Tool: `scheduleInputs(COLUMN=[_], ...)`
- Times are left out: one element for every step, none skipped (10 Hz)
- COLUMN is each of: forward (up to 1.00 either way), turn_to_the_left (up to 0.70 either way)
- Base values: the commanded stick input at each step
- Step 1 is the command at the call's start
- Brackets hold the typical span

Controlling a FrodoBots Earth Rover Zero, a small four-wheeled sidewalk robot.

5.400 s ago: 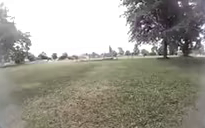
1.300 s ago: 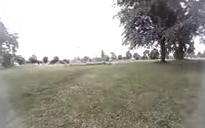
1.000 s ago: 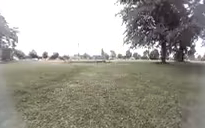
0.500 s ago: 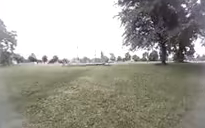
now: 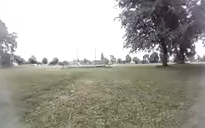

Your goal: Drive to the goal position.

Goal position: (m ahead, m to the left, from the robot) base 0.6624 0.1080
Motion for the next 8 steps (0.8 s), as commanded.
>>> scheduleInputs(forward=[0.5,0.5,0.5,0.5,0.5,0.5,0.5,0.5], turn_to_the_left=[0.0,-0.02,-0.22,-0.4,-0.45,0.0,0.0,0.0])
